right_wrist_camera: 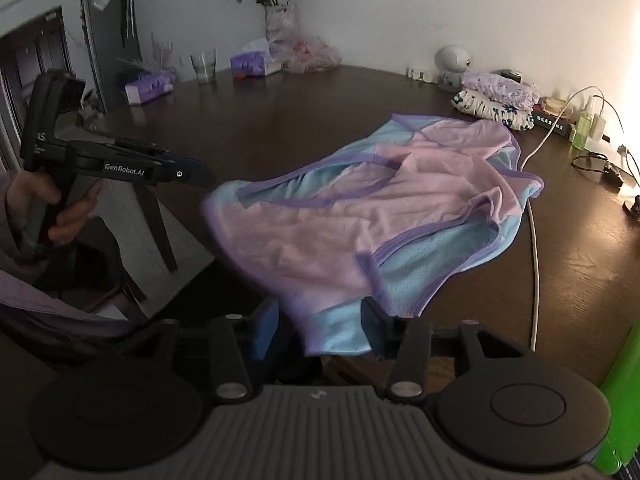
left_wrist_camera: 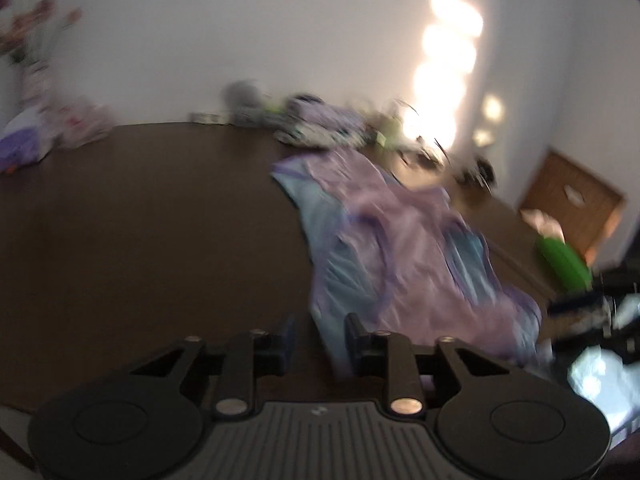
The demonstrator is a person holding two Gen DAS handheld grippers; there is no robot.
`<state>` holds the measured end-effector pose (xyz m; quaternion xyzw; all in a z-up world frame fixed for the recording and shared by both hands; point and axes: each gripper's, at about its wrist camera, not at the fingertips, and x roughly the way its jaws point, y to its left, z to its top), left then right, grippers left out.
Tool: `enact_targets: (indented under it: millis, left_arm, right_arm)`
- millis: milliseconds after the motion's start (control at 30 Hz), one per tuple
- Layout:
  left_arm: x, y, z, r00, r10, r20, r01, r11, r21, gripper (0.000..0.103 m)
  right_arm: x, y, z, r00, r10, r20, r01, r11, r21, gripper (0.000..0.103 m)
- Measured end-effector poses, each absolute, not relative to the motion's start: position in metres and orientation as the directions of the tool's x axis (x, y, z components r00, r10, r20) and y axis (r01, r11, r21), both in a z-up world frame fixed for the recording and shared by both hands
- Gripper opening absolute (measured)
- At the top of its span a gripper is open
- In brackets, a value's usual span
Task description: Fold clothes
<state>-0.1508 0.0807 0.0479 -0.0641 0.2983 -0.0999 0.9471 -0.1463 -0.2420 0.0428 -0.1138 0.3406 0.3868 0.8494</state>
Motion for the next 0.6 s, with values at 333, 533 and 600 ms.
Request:
enact_targets:
  millis: [333,533,600]
  left_arm:
    - [-0.082,-0.011,0.037,0.806,-0.215,-0.551,0.244,0.969,-0.021,0.060]
    - [-0.070,-0.012,0.025,0.767,-0.178,-0.616,0.226,0.974,0.000,0.058]
    - [-0.076,-0.003,0.025,0.756,-0.170,-0.632,0.204,0.979,-0.019,0.058]
  right_arm:
    - [-0.066,-0.230,0.023,0.723,0.373,-0.582,-0.461,0.887,-0.004,0.040]
    - [-0.052,-0.236,0.010,0.696,0.393,-0.601,-0.454,0.889,0.055,0.041]
    - [-0.052,-0.235,0.006,0.675,0.409,-0.615,-0.471,0.879,0.068,0.041]
